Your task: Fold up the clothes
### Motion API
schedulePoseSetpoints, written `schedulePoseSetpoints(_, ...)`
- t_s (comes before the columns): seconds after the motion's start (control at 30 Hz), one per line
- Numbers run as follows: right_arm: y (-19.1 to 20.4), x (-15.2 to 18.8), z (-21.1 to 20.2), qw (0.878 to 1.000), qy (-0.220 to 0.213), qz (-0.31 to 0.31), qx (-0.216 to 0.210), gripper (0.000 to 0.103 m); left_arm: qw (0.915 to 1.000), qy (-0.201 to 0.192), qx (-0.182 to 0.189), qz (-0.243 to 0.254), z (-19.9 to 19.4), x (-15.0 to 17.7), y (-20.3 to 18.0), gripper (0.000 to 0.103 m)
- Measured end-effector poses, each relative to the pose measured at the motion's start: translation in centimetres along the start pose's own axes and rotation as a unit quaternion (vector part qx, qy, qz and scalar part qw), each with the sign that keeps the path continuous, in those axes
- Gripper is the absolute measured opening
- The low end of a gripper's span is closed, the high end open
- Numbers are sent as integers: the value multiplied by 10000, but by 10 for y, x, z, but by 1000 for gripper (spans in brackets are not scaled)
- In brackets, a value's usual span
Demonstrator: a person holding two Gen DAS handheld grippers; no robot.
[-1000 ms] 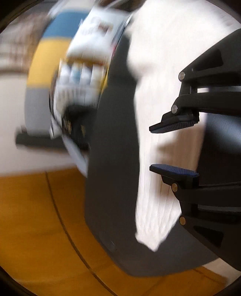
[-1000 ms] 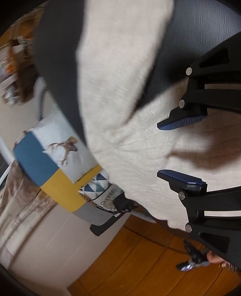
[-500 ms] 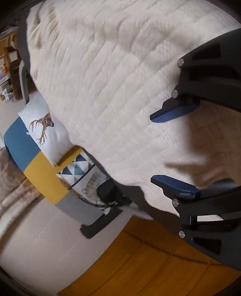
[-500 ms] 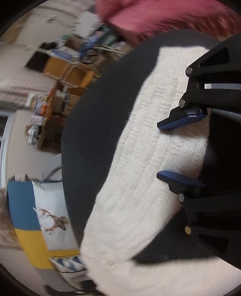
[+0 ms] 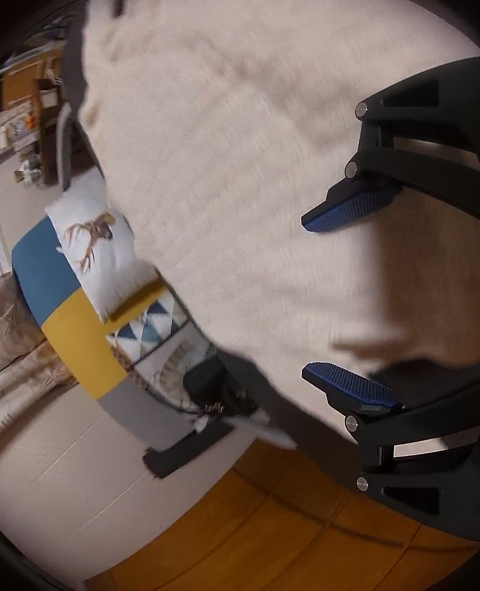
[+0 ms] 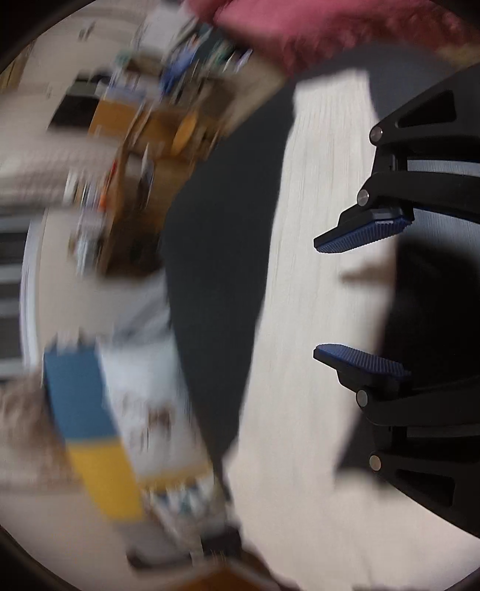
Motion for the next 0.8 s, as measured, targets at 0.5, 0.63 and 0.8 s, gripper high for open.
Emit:
schedulePoseSetpoints(0.5, 100, -6, 56, 9880, 491, -1136, -924, 46, 9991, -246, 25, 351, -26, 16, -30, 80)
schedulePoseSetpoints(0.63, 90, -8, 52, 9891, 659, -903, -956, 47, 9995, -140, 204, 220, -23, 15, -26, 81)
schedulePoseSetpoints(0.8, 133, -10, -7, 9833, 200, -925, -1557, 47, 9985, 77, 531, -115, -16, 13, -14, 83)
Point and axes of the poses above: each gripper's, at about its wrist camera, not at the fingertips, and z roughly the way its jaws point, y to its left, x to its underside, the point moved 3 cm from there along z, roughly the way its jaws point, and after that the axes turned 12 degrees about -z, right-handed, at the moved point
